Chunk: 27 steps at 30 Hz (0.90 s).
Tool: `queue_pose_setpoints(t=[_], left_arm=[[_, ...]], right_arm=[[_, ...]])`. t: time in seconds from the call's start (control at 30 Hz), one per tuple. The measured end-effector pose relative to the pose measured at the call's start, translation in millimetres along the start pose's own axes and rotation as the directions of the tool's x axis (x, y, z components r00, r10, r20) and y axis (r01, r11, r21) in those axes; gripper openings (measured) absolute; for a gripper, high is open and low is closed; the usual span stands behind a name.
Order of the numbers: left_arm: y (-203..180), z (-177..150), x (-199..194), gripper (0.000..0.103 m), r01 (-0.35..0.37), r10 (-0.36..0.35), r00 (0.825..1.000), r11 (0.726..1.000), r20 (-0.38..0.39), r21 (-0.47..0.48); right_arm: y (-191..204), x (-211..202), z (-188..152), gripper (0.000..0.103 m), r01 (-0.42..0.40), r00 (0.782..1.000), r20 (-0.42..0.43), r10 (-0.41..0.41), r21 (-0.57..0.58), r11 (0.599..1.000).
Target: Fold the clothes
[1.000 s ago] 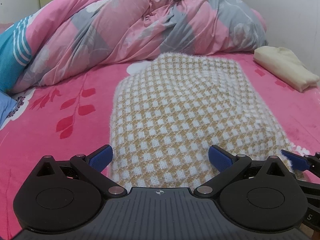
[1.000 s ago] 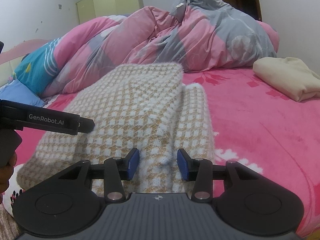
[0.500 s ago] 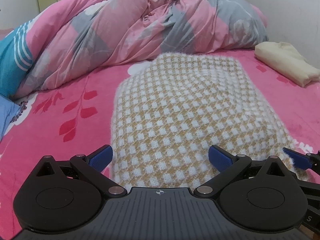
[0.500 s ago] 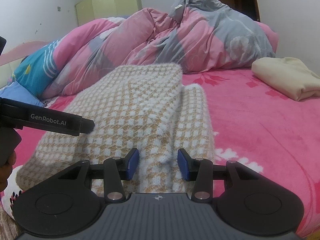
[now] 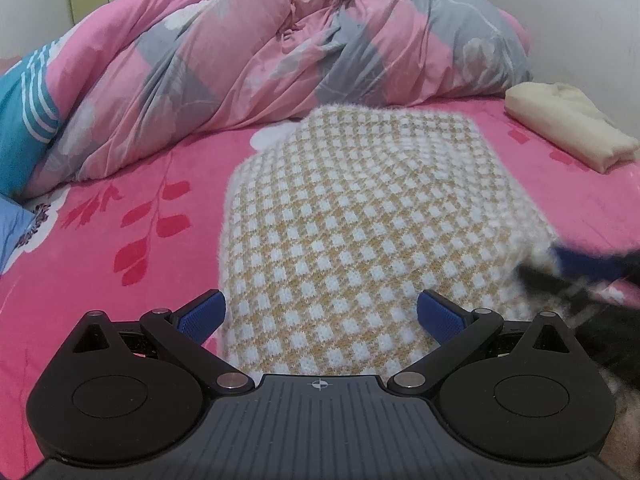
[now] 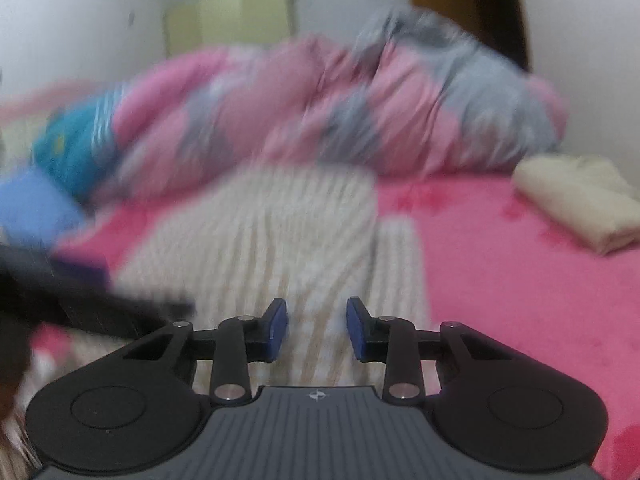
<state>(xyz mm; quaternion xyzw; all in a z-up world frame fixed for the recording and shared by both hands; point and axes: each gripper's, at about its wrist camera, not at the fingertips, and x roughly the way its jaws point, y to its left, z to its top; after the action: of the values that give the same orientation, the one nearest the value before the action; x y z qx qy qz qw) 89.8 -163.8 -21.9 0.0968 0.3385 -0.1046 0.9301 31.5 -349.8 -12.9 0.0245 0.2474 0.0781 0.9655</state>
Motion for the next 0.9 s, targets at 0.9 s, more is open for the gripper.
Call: queue_pose_setpoints(t=[0.9], left_arm=[[-1.5,-1.5,1.5,0.103,0.014,-0.014,1.000,1.000,-0.001,0.016]], right_arm=[[-13.8,79.1,49.8,0.023,-0.051,0.996,-0.073,0.049,-0.033,0.998]])
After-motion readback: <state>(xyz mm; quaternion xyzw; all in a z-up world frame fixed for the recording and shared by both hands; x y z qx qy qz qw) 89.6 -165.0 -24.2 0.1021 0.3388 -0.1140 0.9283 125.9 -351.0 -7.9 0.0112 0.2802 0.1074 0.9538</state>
